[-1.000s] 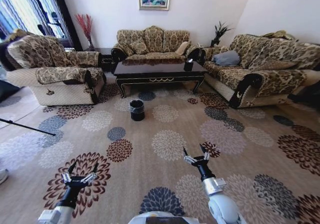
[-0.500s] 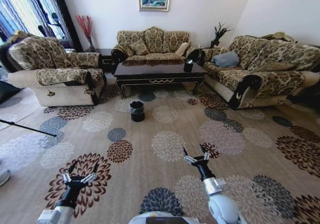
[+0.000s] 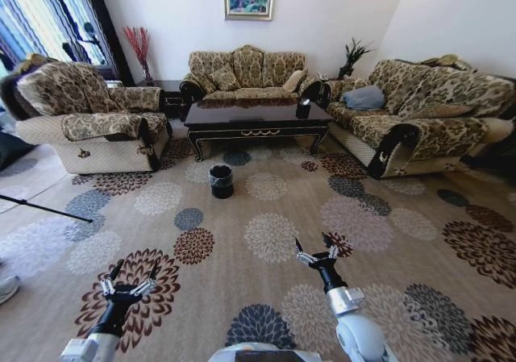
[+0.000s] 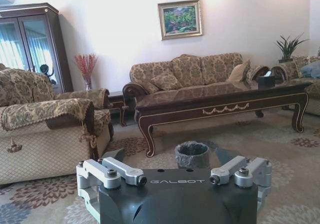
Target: Move to the front of the table and pick up the trash from the floor, then place it into the trash bin.
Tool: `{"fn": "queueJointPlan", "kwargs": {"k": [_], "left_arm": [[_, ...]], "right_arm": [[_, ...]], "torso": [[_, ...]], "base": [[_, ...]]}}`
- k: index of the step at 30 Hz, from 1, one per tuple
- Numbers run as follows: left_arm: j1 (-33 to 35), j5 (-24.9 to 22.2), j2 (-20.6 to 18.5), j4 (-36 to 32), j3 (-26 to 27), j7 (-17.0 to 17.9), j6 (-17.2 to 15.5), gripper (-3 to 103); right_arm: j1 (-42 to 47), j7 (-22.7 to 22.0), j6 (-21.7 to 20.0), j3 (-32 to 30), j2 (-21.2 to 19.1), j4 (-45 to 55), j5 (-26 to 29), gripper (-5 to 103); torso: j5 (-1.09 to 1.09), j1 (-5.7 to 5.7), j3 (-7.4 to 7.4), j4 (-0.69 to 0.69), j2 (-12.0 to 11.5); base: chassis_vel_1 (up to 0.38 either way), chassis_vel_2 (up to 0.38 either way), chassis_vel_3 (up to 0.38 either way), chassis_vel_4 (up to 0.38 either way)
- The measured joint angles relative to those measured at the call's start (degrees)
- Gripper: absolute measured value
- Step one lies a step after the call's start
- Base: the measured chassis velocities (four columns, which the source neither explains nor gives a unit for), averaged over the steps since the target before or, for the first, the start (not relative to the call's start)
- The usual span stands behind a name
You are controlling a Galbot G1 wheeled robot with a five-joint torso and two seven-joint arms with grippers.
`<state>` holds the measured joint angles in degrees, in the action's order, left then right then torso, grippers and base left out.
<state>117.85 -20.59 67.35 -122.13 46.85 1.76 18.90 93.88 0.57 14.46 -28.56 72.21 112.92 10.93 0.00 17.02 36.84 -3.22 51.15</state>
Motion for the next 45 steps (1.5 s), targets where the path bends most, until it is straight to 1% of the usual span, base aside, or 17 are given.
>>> {"fn": "queueJointPlan", "kwargs": {"k": [4,9,10,15,16,26,27,32,35,37,38,45], "left_arm": [[0.0,0.0,0.0,0.0,0.0,0.0,0.0,100],[0.0,0.0,0.0,0.0,0.0,0.0,0.0,100],[0.0,0.0,0.0,0.0,0.0,0.0,0.0,100],[0.0,0.0,0.0,0.0,0.0,0.0,0.0,100],[0.0,0.0,0.0,0.0,0.0,0.0,0.0,100],[0.0,0.0,0.0,0.0,0.0,0.0,0.0,100],[0.0,0.0,0.0,0.0,0.0,0.0,0.0,100],[0.0,0.0,0.0,0.0,0.0,0.0,0.0,100],[0.01,0.0,0.0,0.0,0.0,0.0,0.0,100],[0.0,0.0,0.0,0.0,0.0,0.0,0.0,100],[0.0,0.0,0.0,0.0,0.0,0.0,0.0,100],[0.0,0.0,0.0,0.0,0.0,0.01,0.0,100]], "right_arm": [[0.0,0.0,0.0,0.0,0.0,0.0,0.0,100],[0.0,0.0,0.0,0.0,0.0,0.0,0.0,100],[0.0,0.0,0.0,0.0,0.0,0.0,0.0,100],[0.0,0.0,0.0,0.0,0.0,0.0,0.0,100],[0.0,0.0,0.0,0.0,0.0,0.0,0.0,100],[0.0,0.0,0.0,0.0,0.0,0.0,0.0,100],[0.0,0.0,0.0,0.0,0.0,0.0,0.0,100],[0.0,0.0,0.0,0.0,0.0,0.0,0.0,100],[0.0,0.0,0.0,0.0,0.0,0.0,0.0,100],[0.0,0.0,0.0,0.0,0.0,0.0,0.0,100],[0.0,0.0,0.0,0.0,0.0,0.0,0.0,100],[0.0,0.0,0.0,0.0,0.0,0.0,0.0,100]], "torso": [[0.0,0.37,0.54,0.0,0.92],[0.0,1.08,1.4,0.0,2.49],[0.0,1.08,1.4,0.0,2.49],[0.0,1.77,2.32,0.0,4.1],[0.0,1.77,2.32,0.0,4.1],[0.0,3.1,3.97,0.0,7.08],[0.0,3.1,3.97,0.0,7.08],[0.0,3.87,4.89,0.0,8.78],[0.0,4.07,5.15,0.0,9.25],[0.0,4.45,5.67,0.0,10.13],[0.0,4.45,5.67,0.0,10.13],[0.0,5.46,6.85,0.0,12.34]], "base": [[0.0,0.0,0.0,0.0],[0.0,0.0,0.0,0.0],[0.0,0.0,0.0,0.0],[0.0,0.0,0.0,0.0],[0.0,0.0,0.0,0.0],[0.0,0.0,0.0,0.0],[0.0,0.0,0.0,0.0],[0.0,0.0,0.0,0.0],[0.0,0.0,0.0,0.0],[0.0,0.0,0.0,0.0],[0.0,0.0,0.0,0.0],[0.0,0.0,0.0,0.0]]}}
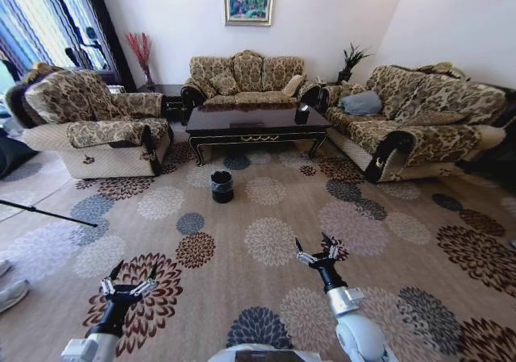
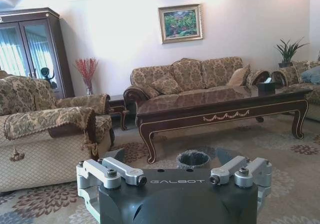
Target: Move to the front of the table and pick up the trash from the floor, then place it into the trash bin.
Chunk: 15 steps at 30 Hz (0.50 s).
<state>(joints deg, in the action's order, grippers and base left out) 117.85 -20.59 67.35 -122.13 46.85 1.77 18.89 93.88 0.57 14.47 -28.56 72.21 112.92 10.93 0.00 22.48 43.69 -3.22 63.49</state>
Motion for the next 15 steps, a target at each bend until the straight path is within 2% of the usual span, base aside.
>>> {"fn": "queueJointPlan", "kwargs": {"k": [10,15], "left_arm": [[0.0,0.0,0.0,0.0,0.0,0.0,0.0,100],[0.0,0.0,0.0,0.0,0.0,0.0,0.0,100]], "right_arm": [[0.0,0.0,0.0,0.0,0.0,0.0,0.0,100],[0.0,0.0,0.0,0.0,0.0,0.0,0.0,100]], "torso": [[0.0,1.2,1.55,0.0,2.72],[0.0,1.32,1.76,0.0,3.04]], "base": [[0.0,0.0,0.0,0.0],[0.0,0.0,0.0,0.0]]}}
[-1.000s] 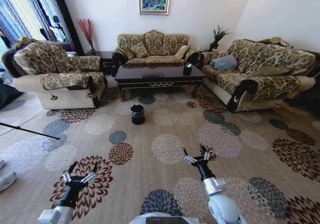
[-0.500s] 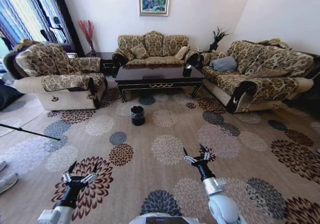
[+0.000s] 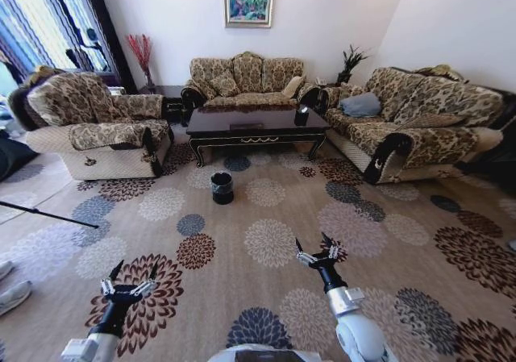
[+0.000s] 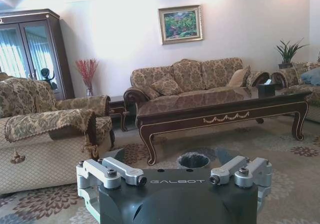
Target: Move to the front of the table and pick up the trash from the floor, then place it into the trash bin.
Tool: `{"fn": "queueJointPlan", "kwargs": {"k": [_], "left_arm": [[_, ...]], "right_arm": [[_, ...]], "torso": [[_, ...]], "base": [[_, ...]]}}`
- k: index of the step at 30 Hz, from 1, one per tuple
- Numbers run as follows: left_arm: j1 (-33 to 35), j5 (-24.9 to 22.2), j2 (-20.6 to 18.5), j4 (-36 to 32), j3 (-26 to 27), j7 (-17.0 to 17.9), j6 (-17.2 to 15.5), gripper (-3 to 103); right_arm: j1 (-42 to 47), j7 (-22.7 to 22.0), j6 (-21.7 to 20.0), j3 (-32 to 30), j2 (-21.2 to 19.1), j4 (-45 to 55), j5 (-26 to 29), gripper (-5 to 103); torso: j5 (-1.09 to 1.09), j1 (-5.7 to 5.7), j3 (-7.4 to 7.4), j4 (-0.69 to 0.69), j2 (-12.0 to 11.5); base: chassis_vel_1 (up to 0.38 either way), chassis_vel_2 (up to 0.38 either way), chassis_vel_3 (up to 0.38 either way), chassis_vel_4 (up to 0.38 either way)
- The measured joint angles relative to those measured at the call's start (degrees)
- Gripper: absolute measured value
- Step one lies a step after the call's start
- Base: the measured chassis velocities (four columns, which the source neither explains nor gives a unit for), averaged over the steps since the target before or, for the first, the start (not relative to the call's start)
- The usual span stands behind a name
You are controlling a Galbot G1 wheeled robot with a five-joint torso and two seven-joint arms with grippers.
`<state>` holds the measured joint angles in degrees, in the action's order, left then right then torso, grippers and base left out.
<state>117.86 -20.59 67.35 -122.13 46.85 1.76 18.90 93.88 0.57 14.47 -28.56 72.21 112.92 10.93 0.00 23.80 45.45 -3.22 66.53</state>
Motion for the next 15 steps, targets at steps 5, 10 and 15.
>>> {"fn": "queueJointPlan", "kwargs": {"k": [5,10,15], "left_arm": [[0.0,0.0,0.0,0.0,0.0,0.0,0.0,100],[0.0,0.0,0.0,0.0,0.0,0.0,0.0,100],[0.0,0.0,0.0,0.0,0.0,0.0,0.0,100]], "right_arm": [[0.0,0.0,0.0,0.0,0.0,0.0,0.0,100],[0.0,0.0,0.0,0.0,0.0,0.0,0.0,100],[0.0,0.0,0.0,0.0,0.0,0.0,0.0,100]], "torso": [[0.0,0.0,0.0,0.0,-0.01],[0.0,-0.07,-0.08,0.0,-0.17],[0.0,-0.14,-0.16,0.0,-0.32]], "base": [[0.0,0.0,0.0,0.0],[0.0,0.0,0.0,0.0],[0.0,0.0,0.0,0.0]]}}
